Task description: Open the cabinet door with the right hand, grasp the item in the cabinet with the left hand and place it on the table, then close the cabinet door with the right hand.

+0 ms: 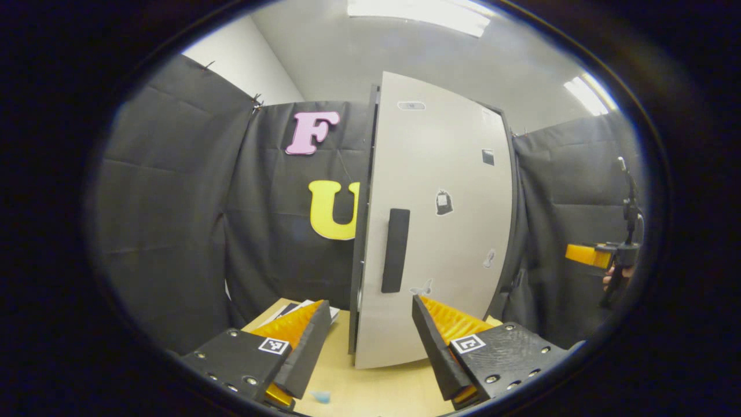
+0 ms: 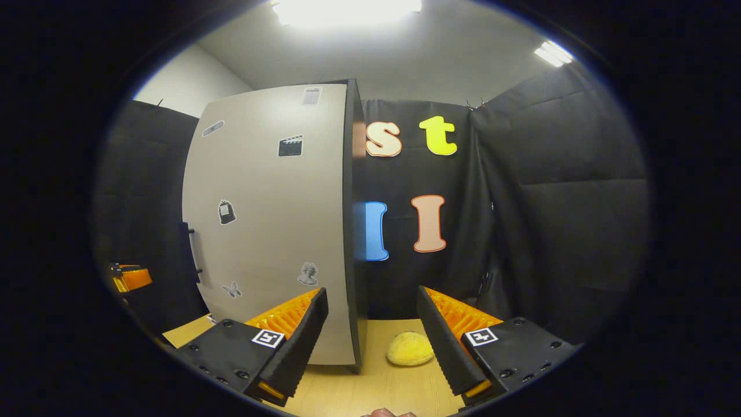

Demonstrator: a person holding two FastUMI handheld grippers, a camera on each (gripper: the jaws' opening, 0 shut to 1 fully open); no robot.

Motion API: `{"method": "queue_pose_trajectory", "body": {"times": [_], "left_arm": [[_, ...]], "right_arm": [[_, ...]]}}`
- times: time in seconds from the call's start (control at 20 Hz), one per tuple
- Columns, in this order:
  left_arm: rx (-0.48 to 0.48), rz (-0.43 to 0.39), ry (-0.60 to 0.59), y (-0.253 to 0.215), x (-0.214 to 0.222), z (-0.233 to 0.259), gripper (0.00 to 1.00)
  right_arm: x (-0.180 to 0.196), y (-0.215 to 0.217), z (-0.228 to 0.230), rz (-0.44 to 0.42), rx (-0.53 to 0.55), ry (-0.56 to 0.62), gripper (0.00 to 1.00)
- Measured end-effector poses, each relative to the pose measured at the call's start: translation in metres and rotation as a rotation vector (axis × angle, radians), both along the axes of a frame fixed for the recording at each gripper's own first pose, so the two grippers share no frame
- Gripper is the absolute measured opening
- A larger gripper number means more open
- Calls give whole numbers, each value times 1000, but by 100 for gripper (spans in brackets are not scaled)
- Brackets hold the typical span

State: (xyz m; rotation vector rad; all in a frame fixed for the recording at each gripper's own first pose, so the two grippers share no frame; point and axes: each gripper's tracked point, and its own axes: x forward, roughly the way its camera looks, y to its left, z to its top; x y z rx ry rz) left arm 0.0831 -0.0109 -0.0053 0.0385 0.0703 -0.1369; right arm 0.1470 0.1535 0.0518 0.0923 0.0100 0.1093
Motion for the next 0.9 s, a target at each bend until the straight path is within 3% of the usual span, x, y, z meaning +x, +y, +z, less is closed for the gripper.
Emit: {"method": "queue_pose_trajectory", "body": {"times": [0.05, 0.25, 0.3, 0.55, 0.9], "left_arm": [[-6, 7, -12, 4, 3, 5, 85], [5, 30, -52, 18, 4, 17, 85], [6, 35, -55, 19, 4, 15, 85], [-20, 70, -37, 26, 4, 4, 85], [63, 96, -74, 30, -5, 12, 85]], "right_arm": [[-2, -3, -4, -5, 11, 8, 97], [-8, -12, -15, -21, 43, 32, 92], [-8, -14, -18, -24, 41, 36, 97], [-15, -17, -19, -30, 52, 38, 98], [-25, -20, -27, -24, 55, 55, 98]]}}
